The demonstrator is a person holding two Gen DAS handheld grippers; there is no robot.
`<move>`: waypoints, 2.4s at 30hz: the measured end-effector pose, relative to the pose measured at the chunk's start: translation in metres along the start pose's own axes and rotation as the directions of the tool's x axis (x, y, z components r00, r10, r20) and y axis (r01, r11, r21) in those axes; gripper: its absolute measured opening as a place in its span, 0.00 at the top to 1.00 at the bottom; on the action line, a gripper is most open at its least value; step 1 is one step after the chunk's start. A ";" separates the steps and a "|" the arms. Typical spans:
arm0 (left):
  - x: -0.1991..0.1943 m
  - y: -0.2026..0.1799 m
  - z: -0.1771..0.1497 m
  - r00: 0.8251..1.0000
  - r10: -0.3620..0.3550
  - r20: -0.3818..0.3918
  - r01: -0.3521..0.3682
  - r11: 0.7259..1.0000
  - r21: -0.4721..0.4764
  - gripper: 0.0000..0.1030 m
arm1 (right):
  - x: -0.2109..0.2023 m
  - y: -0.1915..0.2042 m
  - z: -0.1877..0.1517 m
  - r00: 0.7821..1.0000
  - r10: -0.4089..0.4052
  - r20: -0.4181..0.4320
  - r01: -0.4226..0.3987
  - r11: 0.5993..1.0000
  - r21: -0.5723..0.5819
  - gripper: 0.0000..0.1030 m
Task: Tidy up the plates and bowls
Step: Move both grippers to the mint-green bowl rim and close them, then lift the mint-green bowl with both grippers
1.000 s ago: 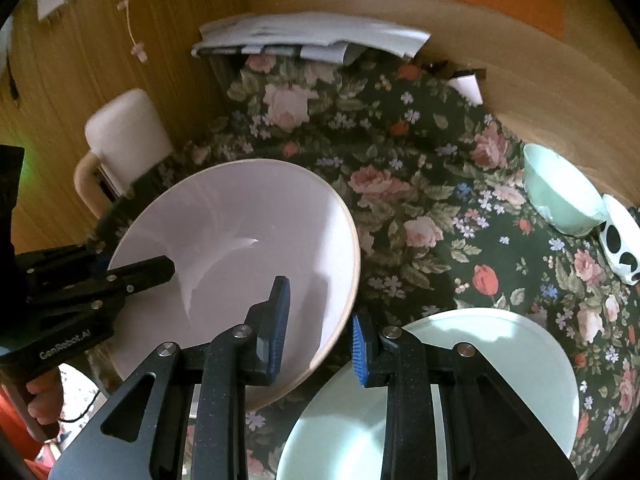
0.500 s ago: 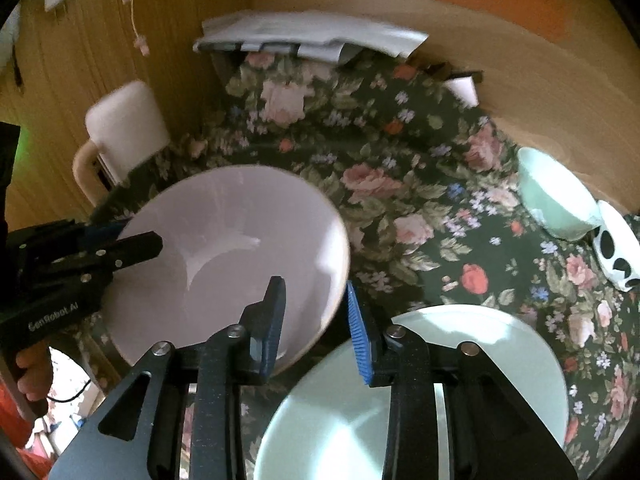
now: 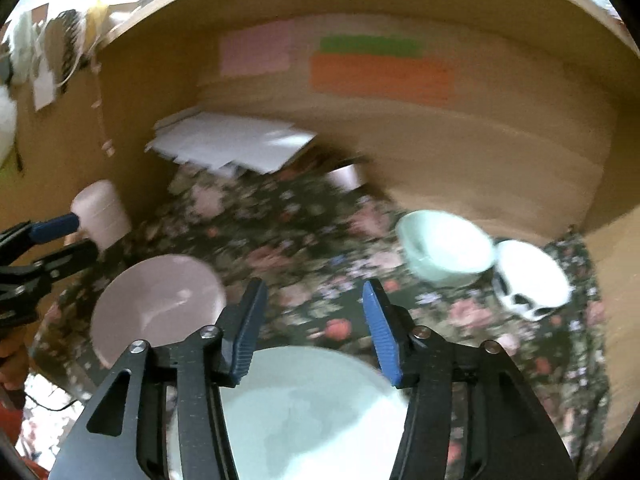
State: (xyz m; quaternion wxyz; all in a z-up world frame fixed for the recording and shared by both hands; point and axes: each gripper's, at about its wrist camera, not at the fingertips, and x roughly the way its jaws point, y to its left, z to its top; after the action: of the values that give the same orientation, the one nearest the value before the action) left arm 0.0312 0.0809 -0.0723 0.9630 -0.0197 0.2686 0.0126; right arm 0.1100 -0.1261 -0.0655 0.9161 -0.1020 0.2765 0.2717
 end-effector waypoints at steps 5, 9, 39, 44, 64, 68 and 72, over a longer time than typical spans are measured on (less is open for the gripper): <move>0.014 -0.027 0.020 0.999 -0.039 0.009 0.039 0.999 -0.002 0.23 | 0.003 -0.039 0.007 0.999 -0.051 0.012 0.050 0.997 0.052 0.55; 0.034 -0.048 0.034 0.999 -0.034 0.007 0.034 0.999 0.008 0.23 | 0.015 -0.069 0.009 0.995 -0.104 0.001 0.103 0.991 0.090 0.55; 0.182 -0.090 0.069 0.980 0.005 -0.198 0.008 0.998 0.065 0.23 | 0.162 -0.179 -0.003 0.963 -0.041 -0.267 0.142 0.917 0.372 0.55; 0.183 -0.092 0.068 0.981 -0.006 -0.193 0.022 0.997 0.077 0.23 | 0.170 -0.173 0.001 0.955 -0.079 -0.284 0.177 0.925 0.337 0.59; 0.218 -0.102 0.049 0.940 0.029 -0.341 0.009 0.994 0.111 0.24 | 0.135 -0.109 -0.018 0.926 0.122 -0.356 -0.076 0.987 0.140 0.85; 0.233 -0.108 0.040 0.908 0.022 -0.418 0.028 0.993 0.114 0.37 | 0.116 -0.106 -0.031 0.924 0.135 -0.358 -0.096 0.988 0.125 0.84; 0.247 -0.116 0.032 0.877 0.010 -0.481 0.053 0.992 0.118 0.54 | 0.099 -0.109 -0.040 0.933 0.123 -0.337 -0.087 0.989 0.120 0.76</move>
State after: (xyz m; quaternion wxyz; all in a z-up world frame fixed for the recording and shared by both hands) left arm 0.2634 -0.0297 -0.1695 0.8656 0.0361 0.4991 -0.0206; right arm 0.2216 -0.1863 -0.1506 0.8420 -0.0856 0.4506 0.2839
